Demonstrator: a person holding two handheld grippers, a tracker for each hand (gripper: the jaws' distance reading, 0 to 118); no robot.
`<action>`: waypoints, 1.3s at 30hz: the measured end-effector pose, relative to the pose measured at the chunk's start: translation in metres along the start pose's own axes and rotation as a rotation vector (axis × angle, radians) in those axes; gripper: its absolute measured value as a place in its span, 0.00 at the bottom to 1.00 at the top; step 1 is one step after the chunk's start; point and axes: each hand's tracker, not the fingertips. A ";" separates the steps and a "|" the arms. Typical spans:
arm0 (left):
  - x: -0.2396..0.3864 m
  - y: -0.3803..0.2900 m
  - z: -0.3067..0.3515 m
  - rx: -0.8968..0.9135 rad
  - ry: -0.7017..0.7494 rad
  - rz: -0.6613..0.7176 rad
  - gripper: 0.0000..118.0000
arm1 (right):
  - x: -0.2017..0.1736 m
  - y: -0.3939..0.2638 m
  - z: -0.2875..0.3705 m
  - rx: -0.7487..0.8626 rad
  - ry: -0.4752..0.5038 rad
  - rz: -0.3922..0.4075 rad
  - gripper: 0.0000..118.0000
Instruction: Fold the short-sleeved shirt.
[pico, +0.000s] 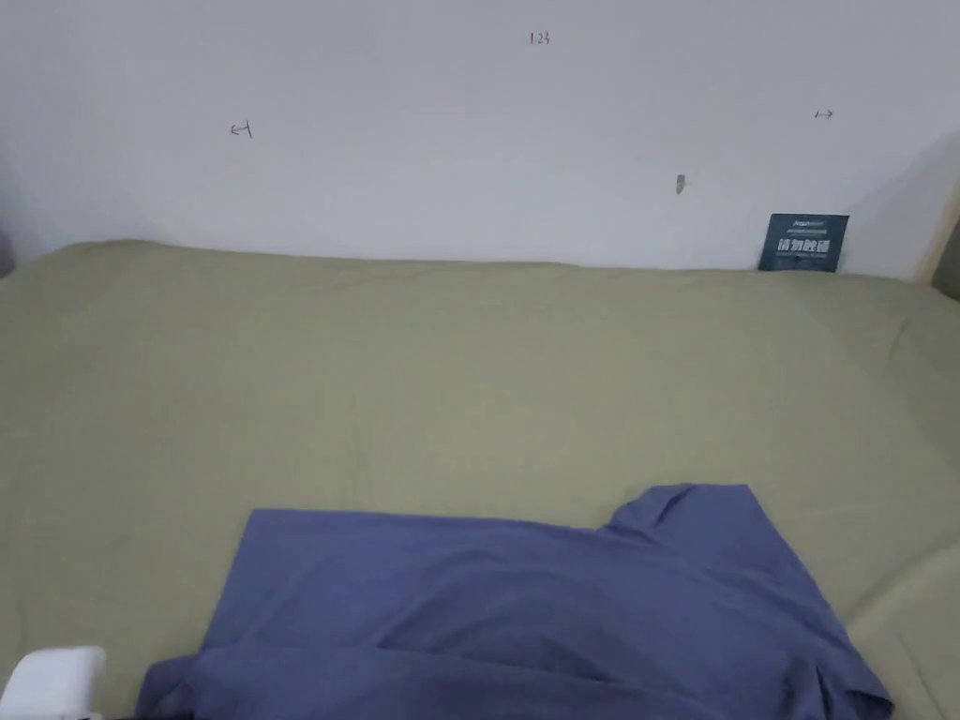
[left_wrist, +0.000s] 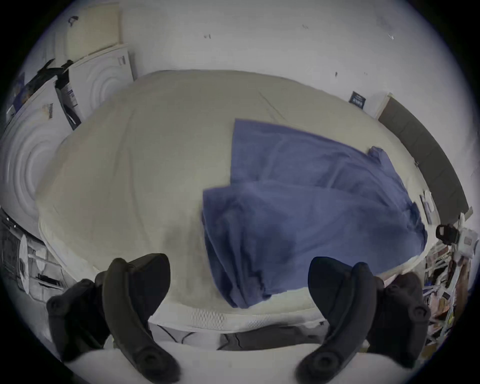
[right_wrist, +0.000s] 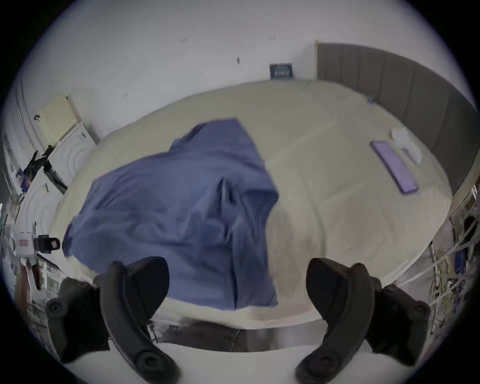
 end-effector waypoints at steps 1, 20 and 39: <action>0.002 0.008 0.002 0.041 -0.004 -0.005 0.85 | -0.002 0.008 -0.002 0.017 -0.022 0.014 0.67; 0.039 0.190 -0.189 -0.012 0.091 -0.050 0.97 | -0.021 0.108 -0.131 -0.003 -0.041 0.089 0.00; 0.062 0.176 -0.180 -0.035 0.062 -0.109 0.06 | -0.017 0.161 -0.204 -0.113 -0.066 0.095 1.00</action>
